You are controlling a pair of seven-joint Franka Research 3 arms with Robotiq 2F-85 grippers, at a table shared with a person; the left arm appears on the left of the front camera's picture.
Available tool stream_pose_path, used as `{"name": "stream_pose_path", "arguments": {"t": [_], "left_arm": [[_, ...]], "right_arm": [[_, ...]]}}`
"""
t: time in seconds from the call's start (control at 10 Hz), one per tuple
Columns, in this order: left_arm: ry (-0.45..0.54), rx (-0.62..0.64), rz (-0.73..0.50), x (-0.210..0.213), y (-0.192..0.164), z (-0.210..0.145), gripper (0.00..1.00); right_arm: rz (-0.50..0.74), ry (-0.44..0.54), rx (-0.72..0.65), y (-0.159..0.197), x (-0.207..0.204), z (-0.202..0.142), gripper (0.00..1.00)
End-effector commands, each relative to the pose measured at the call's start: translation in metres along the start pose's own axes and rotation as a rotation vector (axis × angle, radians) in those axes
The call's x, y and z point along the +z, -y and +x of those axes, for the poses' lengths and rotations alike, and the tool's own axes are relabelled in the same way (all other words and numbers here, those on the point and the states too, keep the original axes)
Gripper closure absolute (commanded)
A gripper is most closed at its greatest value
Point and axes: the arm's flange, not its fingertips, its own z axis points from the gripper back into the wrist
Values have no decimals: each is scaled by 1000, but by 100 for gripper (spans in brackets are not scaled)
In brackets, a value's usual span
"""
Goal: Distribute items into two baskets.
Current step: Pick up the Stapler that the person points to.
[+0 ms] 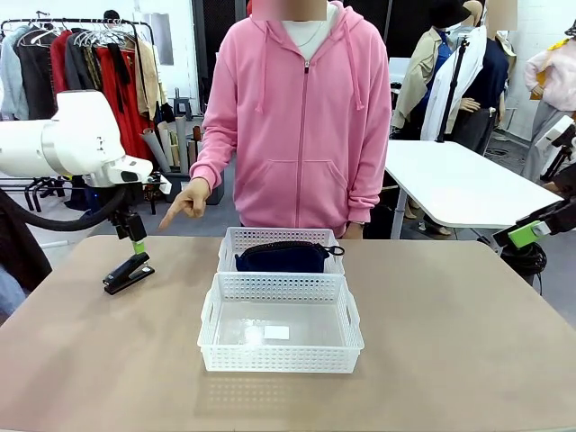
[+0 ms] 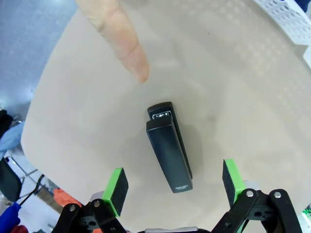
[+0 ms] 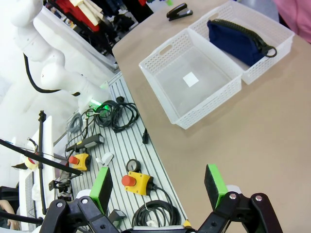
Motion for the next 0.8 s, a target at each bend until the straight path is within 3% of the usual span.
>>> {"name": "stream_pose_path", "arguments": {"t": [0.0,0.7], "left_arm": [[-26,27,22,-5,-10,3,0],[-80,25,-19,-54,-10,0,0]], "right_arm": [[0,-5,-3,-1,0,0,0],[0,-5,-3,-1,0,0,0]]}}
